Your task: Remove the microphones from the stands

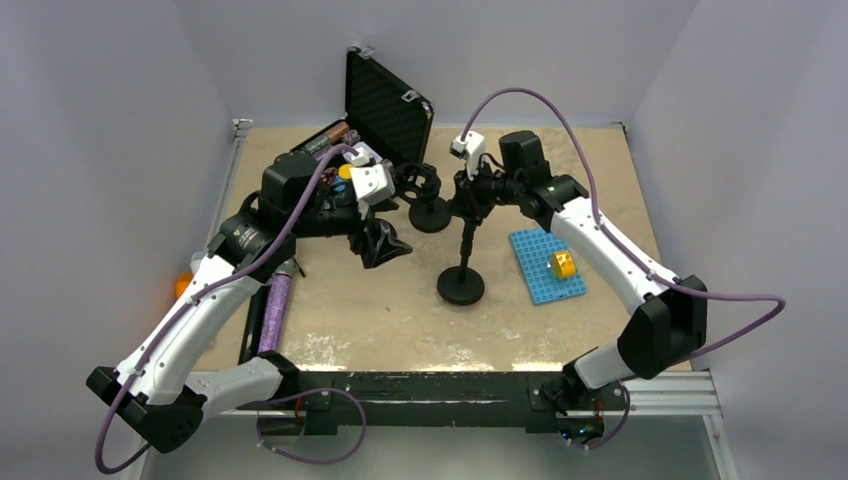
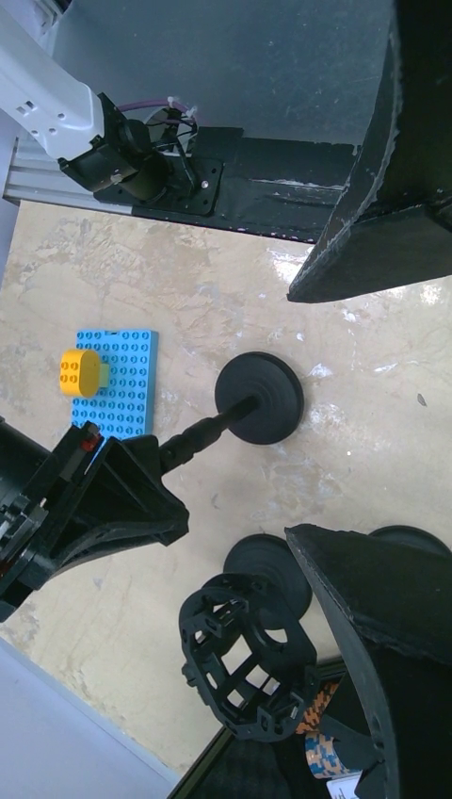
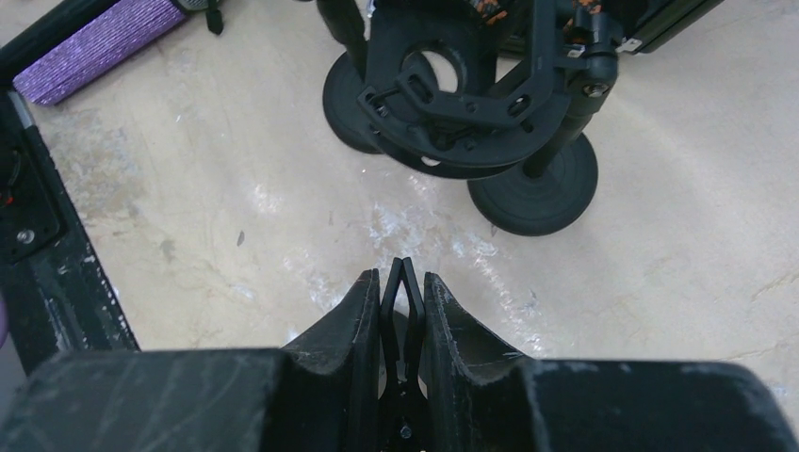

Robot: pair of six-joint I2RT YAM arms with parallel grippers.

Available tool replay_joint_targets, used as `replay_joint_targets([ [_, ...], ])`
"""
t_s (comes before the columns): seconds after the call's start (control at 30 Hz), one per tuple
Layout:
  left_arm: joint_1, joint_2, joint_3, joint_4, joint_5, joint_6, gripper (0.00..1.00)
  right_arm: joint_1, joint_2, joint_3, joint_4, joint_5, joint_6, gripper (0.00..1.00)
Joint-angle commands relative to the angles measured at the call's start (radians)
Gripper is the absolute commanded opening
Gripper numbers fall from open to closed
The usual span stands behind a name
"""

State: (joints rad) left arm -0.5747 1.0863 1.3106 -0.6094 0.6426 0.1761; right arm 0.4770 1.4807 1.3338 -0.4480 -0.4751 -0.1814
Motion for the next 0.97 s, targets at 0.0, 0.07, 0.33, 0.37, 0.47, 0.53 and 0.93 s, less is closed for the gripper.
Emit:
replay_joint_targets([
  [0.0, 0.009, 0.002, 0.019, 0.021, 0.013, 0.013, 0.91, 0.000, -0.071, -0.013, -0.021, -0.049, -0.067, 0.08],
  [0.07, 0.009, 0.005, 0.023, 0.024, 0.015, 0.011, 0.91, 0.003, -0.098, -0.033, -0.045, -0.095, -0.061, 0.18],
  [0.33, 0.009, 0.018, 0.040, 0.001, -0.024, 0.021, 0.94, 0.012, -0.188, -0.063, -0.103, -0.173, -0.038, 0.80],
  [0.37, 0.009, 0.020, 0.045, -0.008, -0.033, 0.030, 0.95, 0.012, -0.194, -0.044, -0.109, -0.152, -0.023, 0.81],
  [0.47, 0.009, 0.027, 0.074, -0.056, -0.080, 0.079, 0.97, -0.001, -0.211, 0.045, -0.165, -0.080, 0.032, 0.88],
  [0.53, 0.010, 0.031, 0.097, -0.094, -0.136, 0.119, 0.99, -0.019, -0.238, 0.085, -0.180, -0.062, 0.044, 0.90],
  [0.93, 0.009, 0.007, 0.031, -0.190, -0.273, 0.178, 1.00, -0.088, -0.400, -0.068, -0.093, 0.323, 0.226, 0.97],
])
